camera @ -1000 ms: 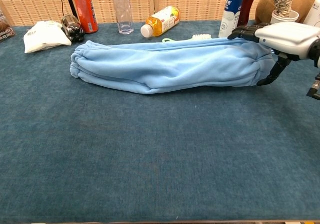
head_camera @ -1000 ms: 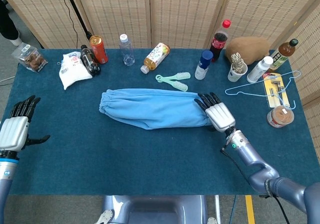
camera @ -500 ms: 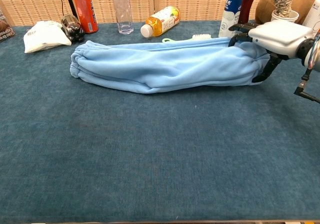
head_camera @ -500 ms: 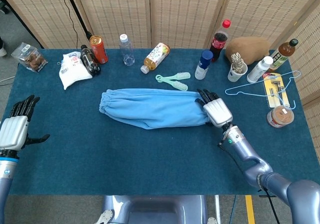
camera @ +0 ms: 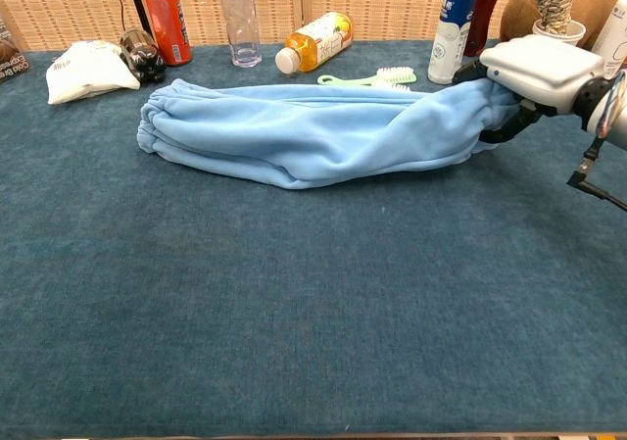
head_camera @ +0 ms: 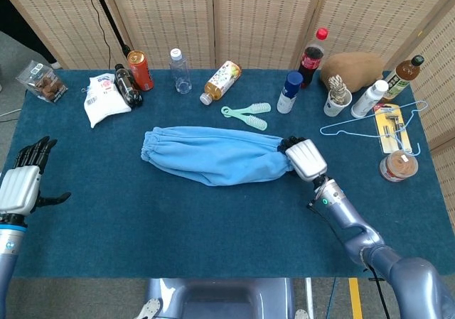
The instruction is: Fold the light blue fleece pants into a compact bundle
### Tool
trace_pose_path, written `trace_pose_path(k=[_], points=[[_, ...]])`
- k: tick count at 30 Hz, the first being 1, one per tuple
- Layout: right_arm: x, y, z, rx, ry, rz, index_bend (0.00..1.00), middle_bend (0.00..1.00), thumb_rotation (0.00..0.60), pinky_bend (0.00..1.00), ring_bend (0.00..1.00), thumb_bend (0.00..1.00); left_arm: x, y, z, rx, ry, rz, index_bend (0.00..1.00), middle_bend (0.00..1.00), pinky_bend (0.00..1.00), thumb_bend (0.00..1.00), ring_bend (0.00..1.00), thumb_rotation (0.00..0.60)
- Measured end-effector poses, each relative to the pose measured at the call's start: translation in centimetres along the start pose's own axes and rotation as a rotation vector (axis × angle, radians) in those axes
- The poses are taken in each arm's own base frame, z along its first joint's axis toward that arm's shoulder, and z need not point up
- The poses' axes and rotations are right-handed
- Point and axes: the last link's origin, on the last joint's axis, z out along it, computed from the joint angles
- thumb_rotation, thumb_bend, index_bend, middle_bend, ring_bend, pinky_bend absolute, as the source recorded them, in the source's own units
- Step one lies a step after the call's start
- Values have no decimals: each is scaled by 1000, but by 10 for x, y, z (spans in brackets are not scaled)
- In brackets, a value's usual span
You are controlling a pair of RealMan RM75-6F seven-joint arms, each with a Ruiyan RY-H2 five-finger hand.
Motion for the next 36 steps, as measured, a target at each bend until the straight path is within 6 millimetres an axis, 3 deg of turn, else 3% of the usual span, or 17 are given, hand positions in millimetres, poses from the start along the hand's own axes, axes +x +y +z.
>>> trace_pose_path(k=[14, 19, 27, 36], points=[[24, 68, -34, -94, 0, -75, 627, 400, 600, 511, 367, 831, -3, 6, -3, -16, -14, 8, 0, 0, 0, 114, 0, 600], [34, 82, -43, -101, 6, -87, 627, 399, 600, 510, 367, 832, -3, 6, -3, -19, -20, 5, 0, 0, 0, 114, 0, 600], [48, 63, -28, -52, 38, -69, 626, 398, 600, 504, 367, 833, -2, 6, -3, -23, -22, 2, 0, 0, 0, 114, 0, 600], [65, 10, 14, 19, 34, -97, 620, 397, 600, 495, 366, 833, 0, 3, -5, -25, -23, -6, 0, 0, 0, 114, 0, 600]])
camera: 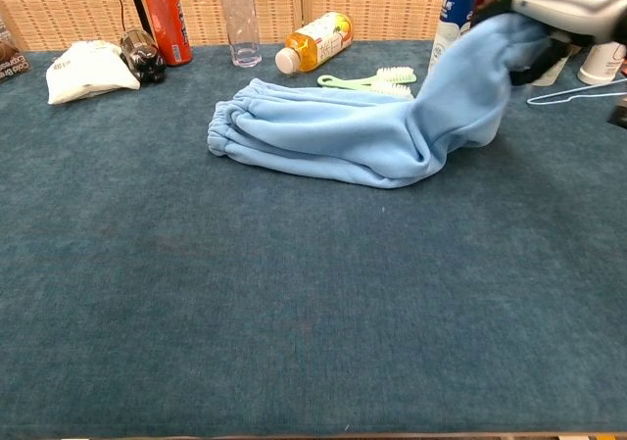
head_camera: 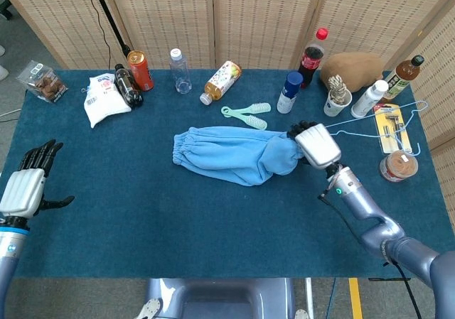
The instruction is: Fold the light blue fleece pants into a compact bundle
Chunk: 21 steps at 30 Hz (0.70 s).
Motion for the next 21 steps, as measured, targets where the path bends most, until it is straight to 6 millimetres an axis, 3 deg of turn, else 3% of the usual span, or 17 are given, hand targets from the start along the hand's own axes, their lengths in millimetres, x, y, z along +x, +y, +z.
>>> trace_pose_path(k=[10, 21], points=[[23, -56, 58, 13, -32, -23, 610, 389, 600, 494, 349, 828, 1, -6, 1, 11, -13, -10, 0, 0, 0, 114, 0, 600], [20, -125, 83, 105, -34, 23, 594, 380, 600, 493, 345, 775, -3, -7, 5, 21, -27, -2, 0, 0, 0, 114, 0, 600]])
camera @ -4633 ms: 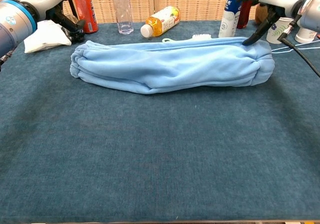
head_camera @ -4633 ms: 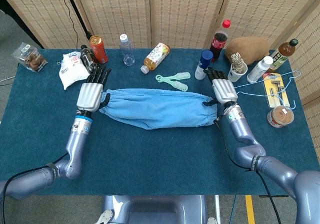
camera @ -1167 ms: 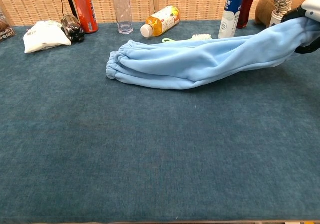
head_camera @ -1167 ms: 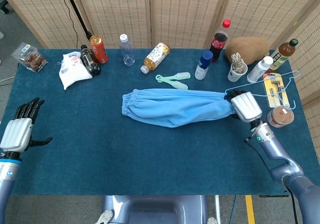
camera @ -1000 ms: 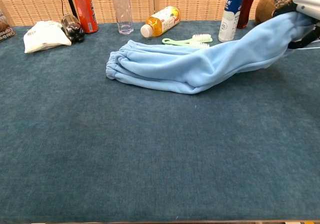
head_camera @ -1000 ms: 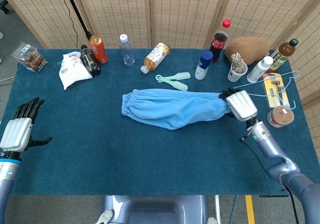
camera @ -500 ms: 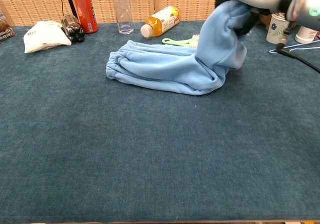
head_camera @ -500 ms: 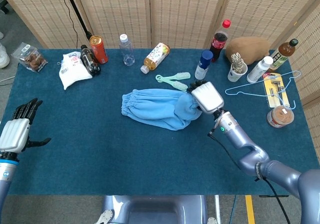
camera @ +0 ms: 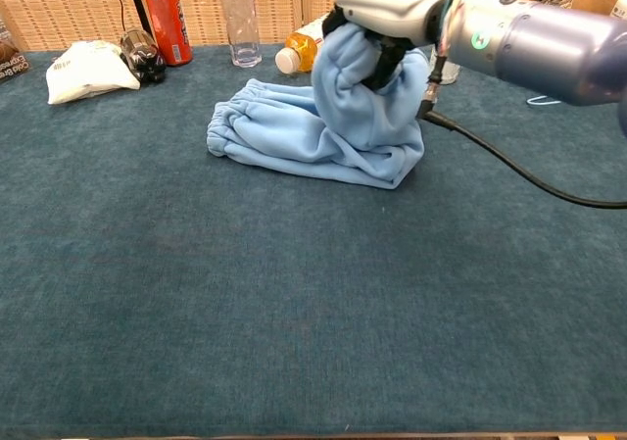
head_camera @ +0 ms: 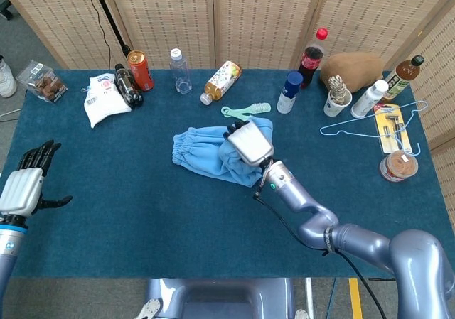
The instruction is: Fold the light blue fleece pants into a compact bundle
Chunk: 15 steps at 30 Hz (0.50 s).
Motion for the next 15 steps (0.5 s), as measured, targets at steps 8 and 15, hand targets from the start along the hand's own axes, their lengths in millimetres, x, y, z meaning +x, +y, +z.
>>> trace_pose_path(k=[8, 15], points=[[8, -13, 19, -6, 52, 10, 132, 94, 600, 347, 105, 129, -1, 0, 2, 7, -4, 3, 0, 0, 0, 114, 0, 600], [7, -19, 22, -15, 18, 109, 0, 0, 600, 59, 0, 0, -3, 2, 3, 2, -10, 7, 0, 0, 0, 114, 0, 600]])
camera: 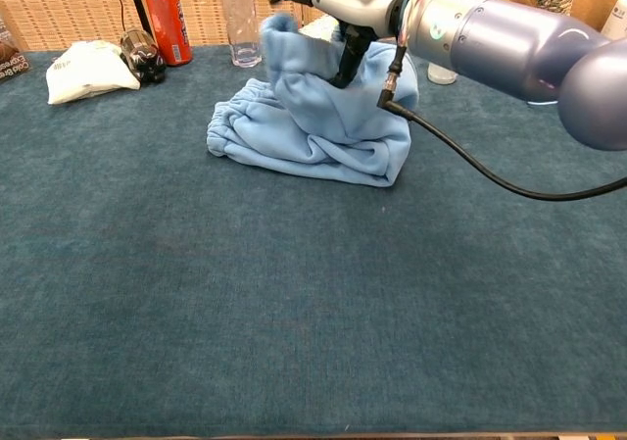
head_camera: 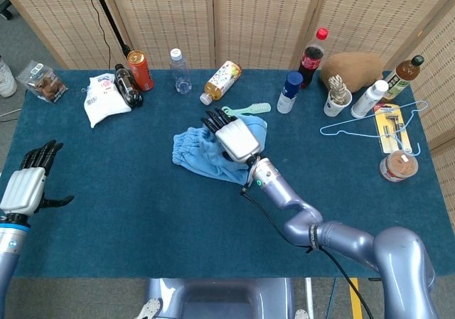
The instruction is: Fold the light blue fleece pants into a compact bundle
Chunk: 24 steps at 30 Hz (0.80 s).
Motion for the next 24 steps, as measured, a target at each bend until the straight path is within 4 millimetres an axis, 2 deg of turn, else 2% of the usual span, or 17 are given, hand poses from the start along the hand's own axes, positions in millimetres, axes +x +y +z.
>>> trace_pose_path(k=[7, 15, 18, 20, 24], points=[[9, -7, -3, -3, 57, 108, 0, 0, 600, 43, 0, 0, -3, 3, 0, -14, -2, 4, 0, 0, 0, 114, 0, 600], [28, 8, -20, -28, 91, 122, 0, 0, 600, 43, 0, 0, -5, 9, 0, -80, -11, -6, 0, 0, 0, 114, 0, 600], [37, 24, -40, -61, 102, 136, 0, 0, 600, 43, 0, 0, -5, 15, 2, -137, -9, -14, 0, 0, 0, 114, 0, 600], [43, 40, -59, -96, 104, 152, 0, 0, 600, 44, 0, 0, -4, 18, 3, -185, -2, -15, 0, 0, 0, 112, 0, 600], [50, 77, -110, -188, 93, 178, 0, 0, 600, 43, 0, 0, -3, 31, 9, -331, 26, 27, 0, 0, 0, 108, 0, 600]])
